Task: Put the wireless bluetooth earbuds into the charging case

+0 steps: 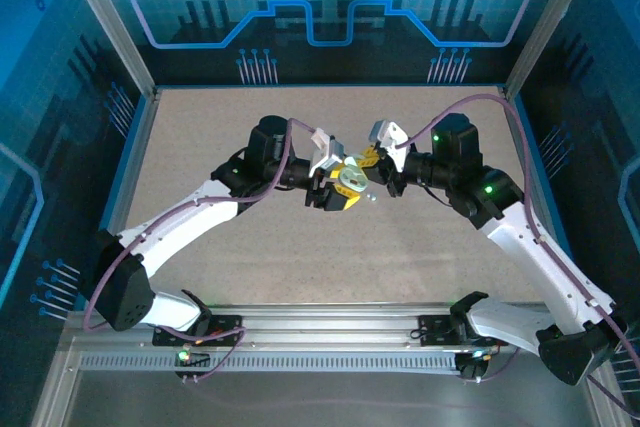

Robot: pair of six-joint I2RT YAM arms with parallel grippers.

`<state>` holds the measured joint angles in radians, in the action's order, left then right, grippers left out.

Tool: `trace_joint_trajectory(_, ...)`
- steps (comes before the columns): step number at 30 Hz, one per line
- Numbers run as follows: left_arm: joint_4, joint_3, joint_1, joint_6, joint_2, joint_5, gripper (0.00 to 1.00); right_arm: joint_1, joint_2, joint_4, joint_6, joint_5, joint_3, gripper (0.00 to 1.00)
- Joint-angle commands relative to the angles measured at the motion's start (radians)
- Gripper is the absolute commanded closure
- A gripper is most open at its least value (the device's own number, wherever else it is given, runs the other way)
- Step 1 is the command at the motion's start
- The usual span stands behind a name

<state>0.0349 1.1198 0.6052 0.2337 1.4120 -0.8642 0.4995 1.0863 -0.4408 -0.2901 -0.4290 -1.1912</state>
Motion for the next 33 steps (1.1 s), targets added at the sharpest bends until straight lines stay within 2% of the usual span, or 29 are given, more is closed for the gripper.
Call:
trace_joint_trajectory(1,0.013,0.020,0.007,-0.015,0.011,0.014,0.40,0.018,-0.019,0.022,-0.020,0.019,0.011,0.92)
trace_joint_trajectory(14,0.024,0.015,0.007,-0.017,0.007,0.011,0.49,0.030,-0.025,0.024,-0.039,0.052,0.022,0.92)
trace_joint_trajectory(20,0.025,0.015,0.008,-0.016,0.006,0.010,0.48,0.030,-0.028,0.024,-0.042,0.055,0.022,0.91)
trace_joint_trajectory(27,0.025,0.012,0.008,-0.013,0.007,0.007,0.63,0.030,-0.031,0.030,-0.036,0.045,0.024,0.90)
trace_joint_trajectory(33,0.033,0.003,0.007,-0.007,0.004,0.011,0.69,0.030,-0.032,0.029,-0.026,0.059,0.022,0.80)
